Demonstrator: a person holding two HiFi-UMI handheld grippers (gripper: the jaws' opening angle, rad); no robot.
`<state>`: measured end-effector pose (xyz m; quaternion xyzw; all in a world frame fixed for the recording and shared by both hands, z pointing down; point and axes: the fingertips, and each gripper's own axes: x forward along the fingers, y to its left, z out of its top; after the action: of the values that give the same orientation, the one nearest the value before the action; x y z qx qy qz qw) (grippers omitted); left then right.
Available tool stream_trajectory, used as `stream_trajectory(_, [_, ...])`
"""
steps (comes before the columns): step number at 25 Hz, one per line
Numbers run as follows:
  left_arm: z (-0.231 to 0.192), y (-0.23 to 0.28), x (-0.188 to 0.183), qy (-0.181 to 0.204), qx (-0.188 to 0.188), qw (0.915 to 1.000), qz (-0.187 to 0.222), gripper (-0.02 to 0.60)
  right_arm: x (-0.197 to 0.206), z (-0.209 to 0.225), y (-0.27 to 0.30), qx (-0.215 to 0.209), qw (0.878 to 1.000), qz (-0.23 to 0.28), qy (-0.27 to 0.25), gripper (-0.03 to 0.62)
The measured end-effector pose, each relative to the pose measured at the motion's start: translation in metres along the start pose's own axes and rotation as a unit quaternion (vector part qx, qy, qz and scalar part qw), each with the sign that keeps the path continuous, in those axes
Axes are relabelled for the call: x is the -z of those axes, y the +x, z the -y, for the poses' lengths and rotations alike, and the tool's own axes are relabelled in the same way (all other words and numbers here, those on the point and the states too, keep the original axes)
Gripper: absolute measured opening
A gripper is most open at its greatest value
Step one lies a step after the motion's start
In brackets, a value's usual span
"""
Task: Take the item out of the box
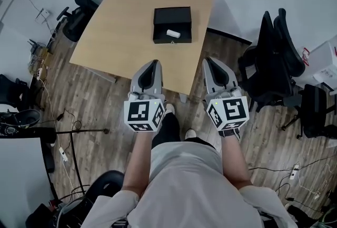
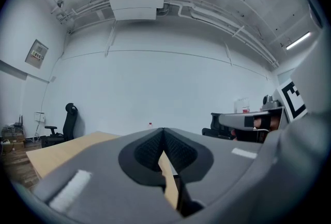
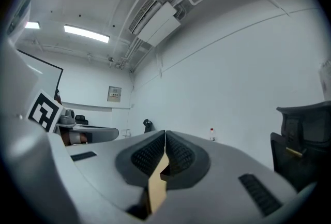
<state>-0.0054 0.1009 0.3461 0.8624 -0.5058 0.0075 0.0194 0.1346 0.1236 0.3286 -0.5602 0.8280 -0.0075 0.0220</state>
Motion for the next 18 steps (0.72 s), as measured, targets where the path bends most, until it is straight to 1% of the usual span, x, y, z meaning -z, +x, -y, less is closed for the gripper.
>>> stream_trajectory(4, [-0.024, 0.022, 0.001, -0.004, 0.003, 1.0, 0.003, 0.006, 0.002, -0.002, 0.033, -0.002, 1.0, 0.0, -0.004, 0.012])
stream_trajectory(12, [-0.076, 0.084, -0.024, -0.002, 0.021, 0.9992, 0.035, 0.006, -0.016, -0.003, 0.113, -0.002, 0.999, 0.012, -0.03, 0.012])
stream_trajectory(18, [-0.122, 0.119, -0.026, -0.004, 0.04, 0.9986, 0.035, 0.006, -0.013, -0.005, 0.172, 0.015, 1.0, 0.011, -0.025, 0.012])
